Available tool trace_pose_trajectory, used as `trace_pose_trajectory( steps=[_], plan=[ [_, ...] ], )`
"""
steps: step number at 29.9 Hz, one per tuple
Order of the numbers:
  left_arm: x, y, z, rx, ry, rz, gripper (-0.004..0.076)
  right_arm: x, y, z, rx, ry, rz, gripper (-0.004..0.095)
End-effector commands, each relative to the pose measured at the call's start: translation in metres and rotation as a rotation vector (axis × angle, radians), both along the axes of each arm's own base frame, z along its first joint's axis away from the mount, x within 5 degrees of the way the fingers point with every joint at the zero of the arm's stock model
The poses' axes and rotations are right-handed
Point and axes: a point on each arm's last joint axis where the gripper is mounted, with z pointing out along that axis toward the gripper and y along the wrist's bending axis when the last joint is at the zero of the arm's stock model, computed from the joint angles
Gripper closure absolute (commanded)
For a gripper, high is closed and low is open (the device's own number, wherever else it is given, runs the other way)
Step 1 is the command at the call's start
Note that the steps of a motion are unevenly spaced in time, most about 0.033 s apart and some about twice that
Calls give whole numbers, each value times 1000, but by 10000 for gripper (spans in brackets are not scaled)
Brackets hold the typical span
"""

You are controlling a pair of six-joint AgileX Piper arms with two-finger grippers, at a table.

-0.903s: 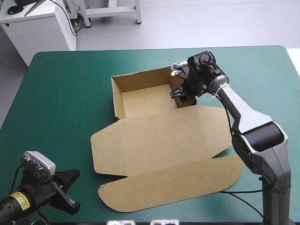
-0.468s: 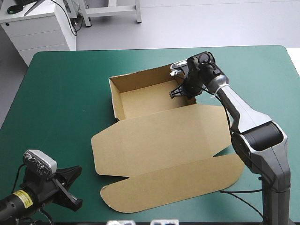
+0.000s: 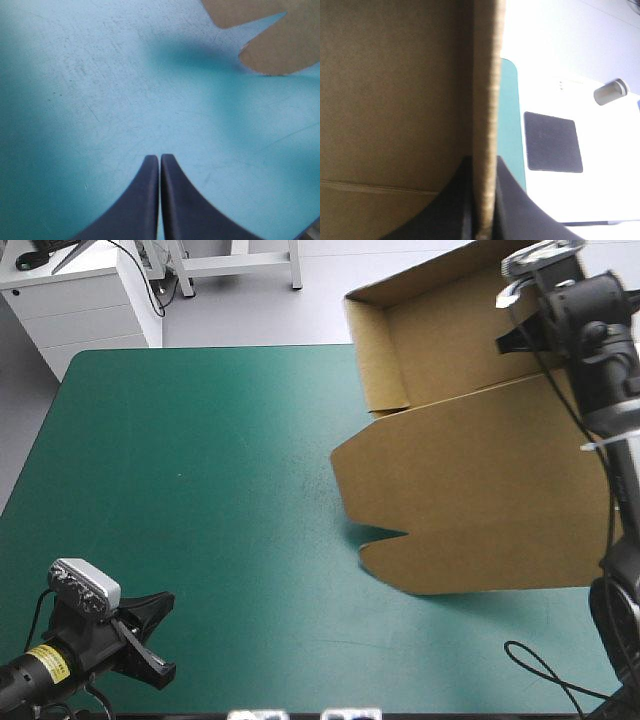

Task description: Fold the box

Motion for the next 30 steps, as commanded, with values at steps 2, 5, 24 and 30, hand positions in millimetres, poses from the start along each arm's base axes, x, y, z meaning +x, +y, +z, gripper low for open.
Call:
trace_pose_trajectory(
  steps=[2,5,24,30],
  plan=[
    [3,-2,12,-49,-70,1,731,-24,-52,27,51,-116,-135,927],
    [2,-2,12,-49,-63,-1,731,-18,-86,16,134,-83,-192,927],
    [1,-2,10,-37,-42,-1,731,60,-182,-132,413,317,-254,927],
    [1,-2,9,-37,-35,-2,731,66,-190,-151,445,348,-295,908]
  ],
)
